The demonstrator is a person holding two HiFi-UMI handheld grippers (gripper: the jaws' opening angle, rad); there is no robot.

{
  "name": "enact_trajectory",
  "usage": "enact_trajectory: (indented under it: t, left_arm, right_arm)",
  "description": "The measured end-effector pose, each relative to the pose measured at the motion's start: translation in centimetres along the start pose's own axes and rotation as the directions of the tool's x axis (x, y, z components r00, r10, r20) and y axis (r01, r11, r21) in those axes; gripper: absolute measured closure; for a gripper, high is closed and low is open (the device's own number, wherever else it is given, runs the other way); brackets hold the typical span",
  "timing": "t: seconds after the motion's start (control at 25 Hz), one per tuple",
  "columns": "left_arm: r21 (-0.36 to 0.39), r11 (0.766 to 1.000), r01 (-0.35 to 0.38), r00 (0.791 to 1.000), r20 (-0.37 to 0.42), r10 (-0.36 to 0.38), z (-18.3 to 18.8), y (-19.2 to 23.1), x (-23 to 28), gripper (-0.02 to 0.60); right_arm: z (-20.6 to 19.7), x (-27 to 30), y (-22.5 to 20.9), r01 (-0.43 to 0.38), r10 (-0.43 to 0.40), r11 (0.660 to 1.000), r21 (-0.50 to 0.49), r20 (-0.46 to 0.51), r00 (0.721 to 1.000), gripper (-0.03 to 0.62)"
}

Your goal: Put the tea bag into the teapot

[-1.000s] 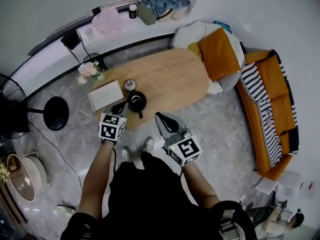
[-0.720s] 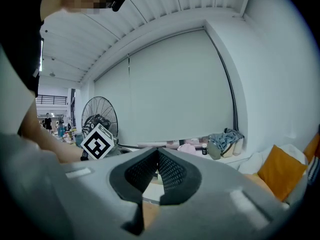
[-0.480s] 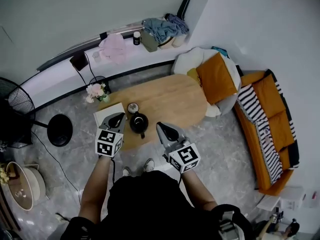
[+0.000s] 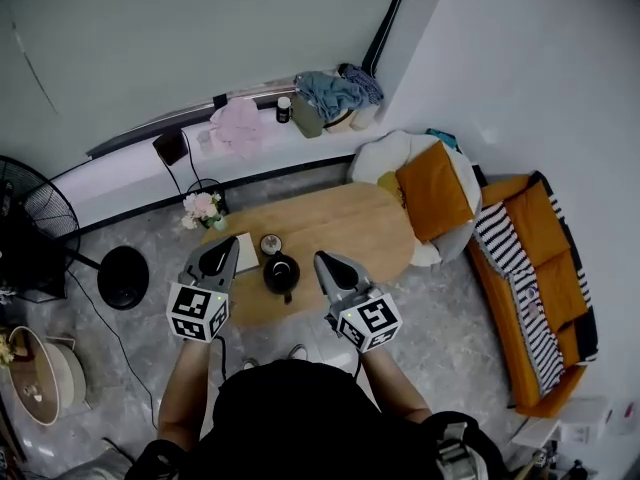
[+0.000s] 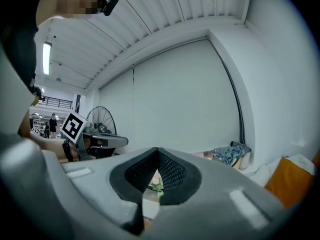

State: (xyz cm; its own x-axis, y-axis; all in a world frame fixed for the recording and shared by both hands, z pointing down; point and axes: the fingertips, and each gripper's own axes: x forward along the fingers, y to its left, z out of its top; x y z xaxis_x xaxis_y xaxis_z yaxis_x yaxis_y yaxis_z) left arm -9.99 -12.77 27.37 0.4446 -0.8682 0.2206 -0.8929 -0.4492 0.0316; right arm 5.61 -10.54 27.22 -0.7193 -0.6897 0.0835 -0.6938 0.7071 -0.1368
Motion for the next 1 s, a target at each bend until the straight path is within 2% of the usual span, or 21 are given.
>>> enact_trajectory:
  t: [0.2, 0.36, 0.64, 0.8, 1.0]
  left_arm:
    - [0.006, 0.999, -0.041, 0.995, 0.091, 0.040, 3.3, 1.1, -2.6, 0.574]
    - [0.004, 0.996, -0.089, 0.982, 0.169, 0.087, 4.9, 2.2, -5.5, 0.574]
    - [0.017, 0.988, -0.153, 0.964, 0.223, 0.145, 5.6, 2.5, -9.1, 0.574]
    - [0.036, 0.981, -0.189, 0.948, 0.268, 0.173, 6.1, 2.5, -11.6, 0.574]
    - [0.005, 0.971, -0.238, 0.918, 0.329, 0.223, 6.1, 2.3, -15.0, 0.574]
  right_arm:
    - [1.7, -0.5, -0.6, 0.015, -0.015, 1.000, -0.018, 0.025, 1.000, 0.589]
    - [2.2, -1.3, -1.6, 0.050, -0.050, 0.999, -0.008, 0.040, 0.998, 0.589]
    - [2.4, -3.1, -3.7, 0.119, -0.119, 0.993, 0.002, 0.038, 0.992, 0.589]
    - [3.4, -4.1, -4.7, 0.156, -0.155, 0.988, -0.009, 0.057, 0.986, 0.589]
    - [5.0, -5.4, -4.5, 0.180, -0.177, 0.983, -0.026, 0.092, 0.980, 0.589]
